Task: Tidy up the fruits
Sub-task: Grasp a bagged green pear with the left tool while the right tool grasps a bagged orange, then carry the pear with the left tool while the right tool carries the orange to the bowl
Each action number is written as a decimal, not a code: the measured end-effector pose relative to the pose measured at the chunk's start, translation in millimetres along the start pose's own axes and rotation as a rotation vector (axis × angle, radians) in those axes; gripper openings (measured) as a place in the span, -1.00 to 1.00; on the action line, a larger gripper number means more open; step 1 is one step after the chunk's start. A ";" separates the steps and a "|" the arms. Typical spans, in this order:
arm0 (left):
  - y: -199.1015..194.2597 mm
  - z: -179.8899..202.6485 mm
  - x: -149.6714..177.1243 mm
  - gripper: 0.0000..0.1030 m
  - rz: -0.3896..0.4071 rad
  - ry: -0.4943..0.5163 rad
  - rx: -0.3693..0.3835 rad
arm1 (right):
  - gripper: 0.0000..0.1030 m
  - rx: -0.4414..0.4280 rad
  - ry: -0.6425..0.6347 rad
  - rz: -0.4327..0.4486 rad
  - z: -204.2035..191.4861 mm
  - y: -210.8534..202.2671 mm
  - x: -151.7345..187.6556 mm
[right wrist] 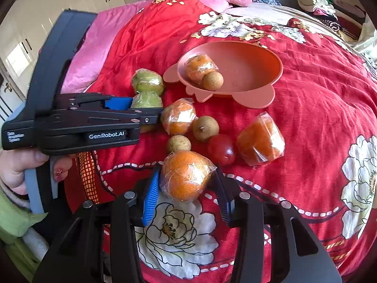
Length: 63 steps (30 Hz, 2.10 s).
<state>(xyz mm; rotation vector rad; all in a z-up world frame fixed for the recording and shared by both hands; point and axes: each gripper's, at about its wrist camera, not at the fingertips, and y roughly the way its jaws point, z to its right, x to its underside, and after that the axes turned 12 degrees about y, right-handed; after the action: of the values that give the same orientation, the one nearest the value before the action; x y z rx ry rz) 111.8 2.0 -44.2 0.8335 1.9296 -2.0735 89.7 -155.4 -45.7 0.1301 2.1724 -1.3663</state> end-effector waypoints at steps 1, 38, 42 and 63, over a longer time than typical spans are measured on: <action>-0.9 -0.3 1.2 -0.19 0.002 -0.001 0.004 | -0.19 -0.001 0.002 0.003 0.5 -1.5 -0.2; -52.7 -16.5 -41.6 -0.20 0.118 -0.040 0.095 | -0.20 0.023 0.010 0.152 25.1 -39.2 -59.6; -47.0 -16.7 -53.6 -0.20 0.118 -0.033 0.099 | -0.20 0.024 0.005 0.156 25.2 -36.3 -66.1; -2.4 -19.7 -101.4 -0.20 0.078 0.013 0.098 | -0.20 0.039 -0.010 0.144 32.0 -8.9 -92.2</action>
<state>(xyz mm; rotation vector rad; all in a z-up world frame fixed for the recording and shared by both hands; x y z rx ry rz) 199.5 -2.4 10.3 0.9300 1.7839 -2.1360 176.6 -167.7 -2.1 0.2886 2.0858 -1.3245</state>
